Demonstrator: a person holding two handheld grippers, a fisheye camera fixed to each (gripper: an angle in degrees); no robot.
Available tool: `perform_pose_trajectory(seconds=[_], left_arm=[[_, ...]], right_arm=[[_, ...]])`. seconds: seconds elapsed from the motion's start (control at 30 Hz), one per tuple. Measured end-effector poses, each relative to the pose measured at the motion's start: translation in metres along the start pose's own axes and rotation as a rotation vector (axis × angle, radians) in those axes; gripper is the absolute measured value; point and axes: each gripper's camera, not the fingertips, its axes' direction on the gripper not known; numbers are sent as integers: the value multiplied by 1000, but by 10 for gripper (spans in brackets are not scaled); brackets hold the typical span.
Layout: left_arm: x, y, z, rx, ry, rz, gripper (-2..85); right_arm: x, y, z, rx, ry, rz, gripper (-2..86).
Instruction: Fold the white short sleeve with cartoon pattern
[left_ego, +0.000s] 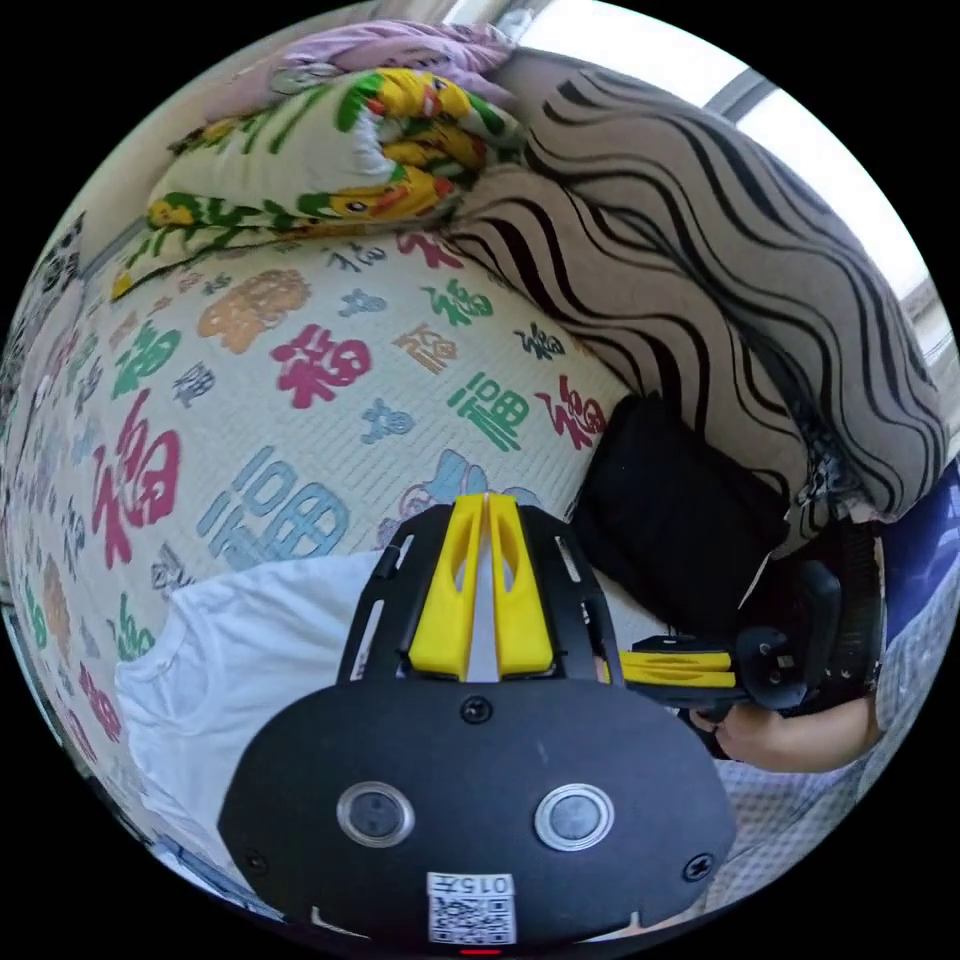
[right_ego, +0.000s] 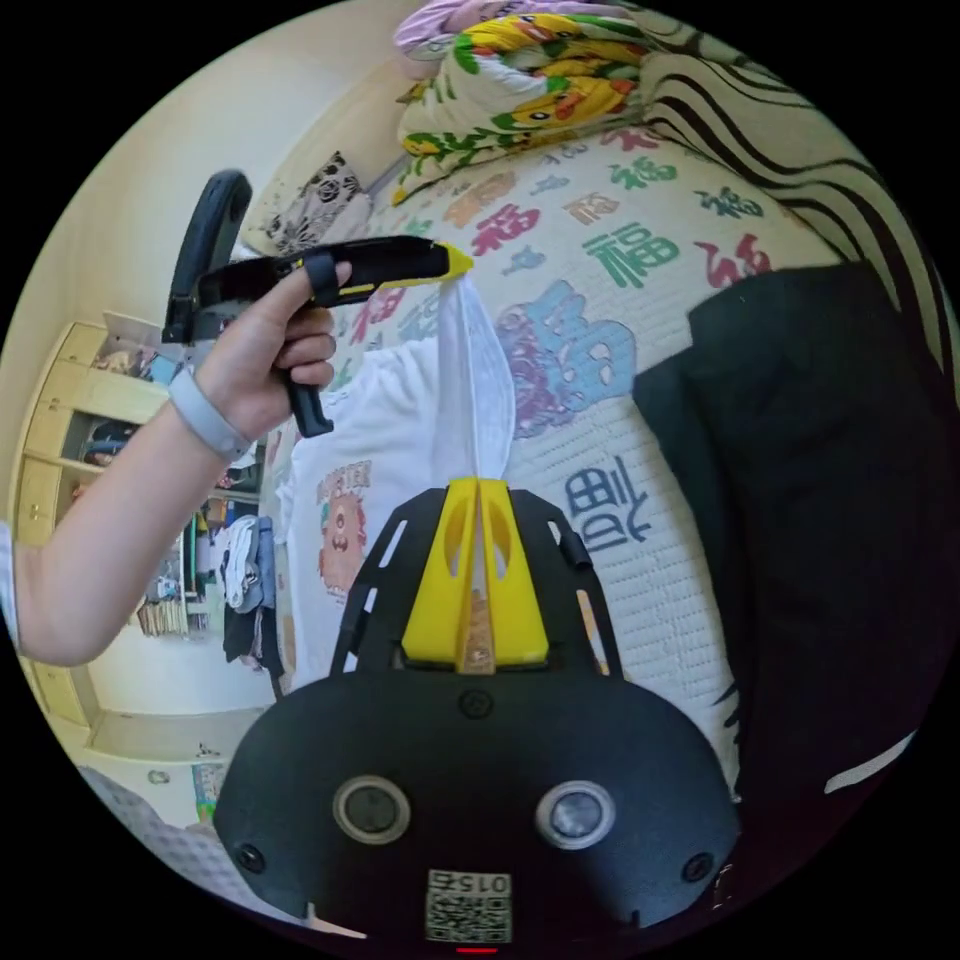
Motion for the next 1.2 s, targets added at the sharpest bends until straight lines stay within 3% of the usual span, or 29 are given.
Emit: perform_pose_trajectory(seconds=[0.3, 0.43, 0.6, 0.7, 0.8, 0.93, 1.0, 1.07, 1.13, 1.2], left_arm=[[-125, 121, -112, 61, -120, -286, -4], [-167, 161, -118, 73, -134, -382, -5], [-219, 201, -111, -56, -201, -517, -5], [-228, 207, -136, 38, -244, -515, -7], [-230, 202, -150, 176, 2, -378, -5], [-247, 189, -128, 14, 42, -320, -3], [-264, 189, -115, -135, -4, -272, -4], [-278, 183, -127, -168, -3, -262, -3], [-288, 173, -149, -139, -65, -272, 0], [-299, 153, -178, 13, 24, -220, 13]], right_arm=[[-114, -26, 43, -144, -137, -329, -10], [-151, -26, 90, -236, -68, -422, -7], [-174, -32, 128, -395, 27, -469, 28], [-175, -44, 119, -322, 96, -420, 37], [-176, -60, 116, -238, 77, -345, 16], [-182, -74, 157, -277, 198, -336, -3], [-179, -75, 172, -365, 172, -303, -7], [-178, -77, 167, -348, 146, -268, -7], [-172, -83, 149, -284, 122, -157, -5], [-160, -89, 135, -213, 56, -25, 3]])
